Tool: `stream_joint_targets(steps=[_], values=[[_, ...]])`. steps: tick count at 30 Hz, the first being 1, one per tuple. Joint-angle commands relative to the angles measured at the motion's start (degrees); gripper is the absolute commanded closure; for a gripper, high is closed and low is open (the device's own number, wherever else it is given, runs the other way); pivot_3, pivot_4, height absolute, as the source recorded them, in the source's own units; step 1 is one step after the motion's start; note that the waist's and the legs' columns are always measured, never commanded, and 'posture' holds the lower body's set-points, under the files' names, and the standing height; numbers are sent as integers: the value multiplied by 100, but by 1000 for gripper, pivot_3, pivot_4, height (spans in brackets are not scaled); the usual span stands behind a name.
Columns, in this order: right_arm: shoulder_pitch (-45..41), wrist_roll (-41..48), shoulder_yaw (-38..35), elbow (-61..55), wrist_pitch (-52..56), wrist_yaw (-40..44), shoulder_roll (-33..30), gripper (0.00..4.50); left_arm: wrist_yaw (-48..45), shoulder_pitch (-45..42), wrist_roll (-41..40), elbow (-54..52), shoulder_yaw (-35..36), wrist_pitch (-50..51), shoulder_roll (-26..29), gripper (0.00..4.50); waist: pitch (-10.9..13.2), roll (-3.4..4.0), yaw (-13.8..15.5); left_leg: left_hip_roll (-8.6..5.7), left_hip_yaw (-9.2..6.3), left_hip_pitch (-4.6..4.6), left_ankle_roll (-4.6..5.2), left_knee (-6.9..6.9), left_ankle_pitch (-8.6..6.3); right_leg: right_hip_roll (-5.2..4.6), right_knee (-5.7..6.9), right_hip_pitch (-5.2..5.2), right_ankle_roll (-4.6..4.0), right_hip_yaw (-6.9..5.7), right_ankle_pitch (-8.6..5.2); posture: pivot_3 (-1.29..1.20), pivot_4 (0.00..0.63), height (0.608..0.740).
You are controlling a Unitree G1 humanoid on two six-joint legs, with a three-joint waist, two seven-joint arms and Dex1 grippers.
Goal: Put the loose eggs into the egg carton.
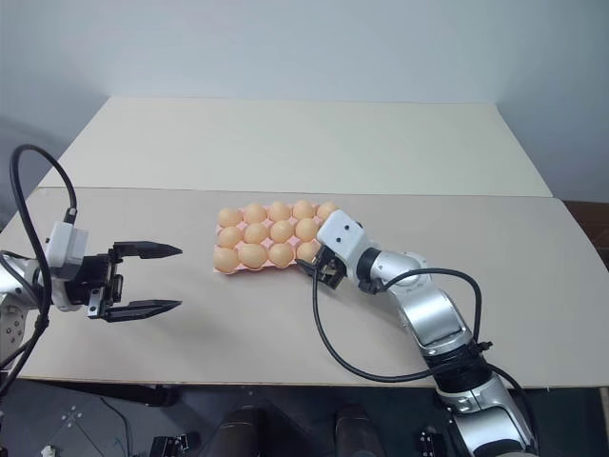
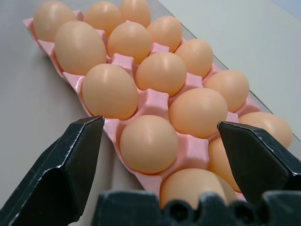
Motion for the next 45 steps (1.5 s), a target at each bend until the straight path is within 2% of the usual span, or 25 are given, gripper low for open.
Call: stream_joint_targets(steps=[1, 5, 9, 12, 14, 28, 37, 45], values=[[163, 343, -595, -731, 121, 287, -381, 10, 28, 12, -96, -123, 196, -9, 61, 0, 0, 0, 19, 0, 0, -2, 0, 0, 0, 0, -1, 0, 0, 0, 0, 0, 150, 740], [743, 1295, -1663, -1529, 455, 1157, -1310, 10, 13, 96, -111, -128, 294, -18, 105, 0, 0, 0, 44, -2, 0, -2, 0, 1, 0, -4, -8, 6, 0, -1, 0, 0, 150, 740], [1619, 2346, -3119, -1895, 622, 2333, -2406, 10, 27, 234, -115, -125, 530, -24, 205, 0, 2, 2, 51, -1, 0, 1, 1, 0, -1, -3, -15, 14, 0, -2, 0, 0, 150, 740], [2232, 2668, -4033, -1856, 645, 2952, -2988, 10, 29, 357, -88, -47, 790, -61, 314, 0, 2, 2, 6, 1, 0, 14, 2, -2, -1, -1, -15, 25, 0, -1, 0, 0, 150, 740], [2495, 2714, -4342, -1780, 610, 3052, -3153, 10, 29, 428, -107, -21, 940, -59, 369, 0, 2, 1, -13, 2, 3, 19, 2, -4, -1, 1, -15, 27, 0, 1, 0, 0, 150, 740], [2930, 2250, -4151, -1446, 123, 2819, -3282, 10, 106, 596, -197, -267, 1117, 102, 362, 0, 2, 1, 17, 0, 10, 17, 1, -3, -1, -3, -20, 28, 1, 4, -1, 0, 150, 740], [2584, 2106, -3651, -1277, 114, 2321, -3122, 10, 316, 1029, -362, -725, 1467, 400, 379, 0, 3, 2, 9, 1, 11, 19, 1, -4, -1, -2, -20, 28, 1, 5, -1, 0, 150, 740], [2342, 2120, -3630, -994, 115, 2422, -3353, 10, 533, 1717, -502, -1234, 1873, 578, 204, 0, 4, 3, 14, 1, 16, 18, 1, -4, -1, -5, -23, 27, 1, 9, -1, 0, 150, 740]])
